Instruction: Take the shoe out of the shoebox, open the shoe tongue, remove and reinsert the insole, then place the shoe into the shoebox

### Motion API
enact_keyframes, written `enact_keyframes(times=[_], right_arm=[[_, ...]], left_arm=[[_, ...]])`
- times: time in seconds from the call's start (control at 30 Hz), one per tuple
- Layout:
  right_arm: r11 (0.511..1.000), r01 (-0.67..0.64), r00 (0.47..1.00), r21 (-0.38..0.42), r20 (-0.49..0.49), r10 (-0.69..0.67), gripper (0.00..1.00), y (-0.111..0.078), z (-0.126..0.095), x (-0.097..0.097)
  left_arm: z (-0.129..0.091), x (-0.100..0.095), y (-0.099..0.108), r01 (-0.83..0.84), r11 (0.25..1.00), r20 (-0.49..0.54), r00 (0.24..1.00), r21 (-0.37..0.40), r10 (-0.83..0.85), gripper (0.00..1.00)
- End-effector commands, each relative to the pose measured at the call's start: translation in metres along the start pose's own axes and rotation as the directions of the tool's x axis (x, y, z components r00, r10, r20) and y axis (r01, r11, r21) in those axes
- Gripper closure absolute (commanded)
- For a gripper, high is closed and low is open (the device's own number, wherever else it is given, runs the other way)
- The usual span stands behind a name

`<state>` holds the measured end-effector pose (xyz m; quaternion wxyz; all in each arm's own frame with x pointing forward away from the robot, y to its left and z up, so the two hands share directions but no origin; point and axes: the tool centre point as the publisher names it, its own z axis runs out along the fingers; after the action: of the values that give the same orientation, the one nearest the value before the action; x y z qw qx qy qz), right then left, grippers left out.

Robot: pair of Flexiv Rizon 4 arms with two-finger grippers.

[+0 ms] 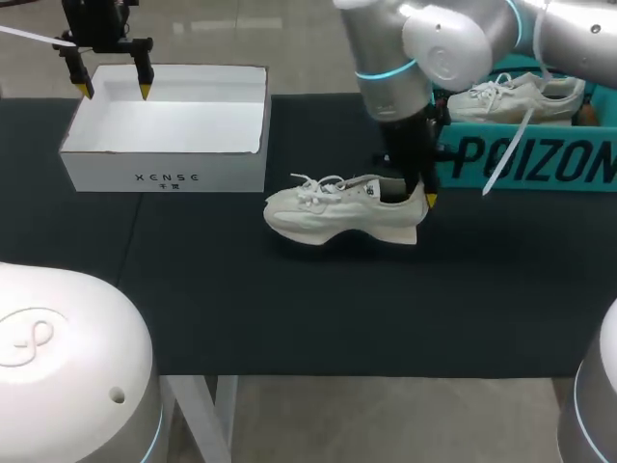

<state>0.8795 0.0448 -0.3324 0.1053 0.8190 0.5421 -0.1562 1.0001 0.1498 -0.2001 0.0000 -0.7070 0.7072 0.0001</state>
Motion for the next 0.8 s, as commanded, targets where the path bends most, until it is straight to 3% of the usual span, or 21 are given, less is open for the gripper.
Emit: enact_keyframes(times=[0.03, 0.43, 0.7, 0.77, 0.8], right_arm=[[1.0, 0.005, 0.996, -0.018, 0.091, -0.003, 1.0, -0.009, -0.002, 0.012], [0.996, -0.031, 0.996, -0.084, 0.081, 0.038, 1.0, -0.015, 0.017, 0.002], [0.996, -0.055, 0.996, -0.065, 0.064, 0.059, 1.0, -0.01, 0.036, -0.009], [0.998, -0.049, 0.997, -0.049, 0.051, 0.051, 0.0, -0.012, 0.036, -0.012], [0.998, -0.042, 0.998, -0.045, 0.047, 0.044, 0.0, -0.014, 0.034, -0.012]], left_arm=[[0.0, 0.0, 0.0, 0.0, 1.0, 0.0, 1.0, 0.0, 0.0, 0.0], [0.0, 0.0, 0.0, 0.0, 1.0, 0.0, 1.0, 0.0, 0.0, 0.0], [0.0, 0.0, 0.0, 0.0, 1.0, 0.0, 1.0, 0.0, 0.0, 0.0], [0.0, 0.0, 0.0, 0.0, 1.0, 0.0, 1.0, 0.0, 0.0, 0.0], [0.0, 0.0, 0.0, 0.0, 1.0, 0.0, 1.0, 0.0, 0.0, 0.0]])
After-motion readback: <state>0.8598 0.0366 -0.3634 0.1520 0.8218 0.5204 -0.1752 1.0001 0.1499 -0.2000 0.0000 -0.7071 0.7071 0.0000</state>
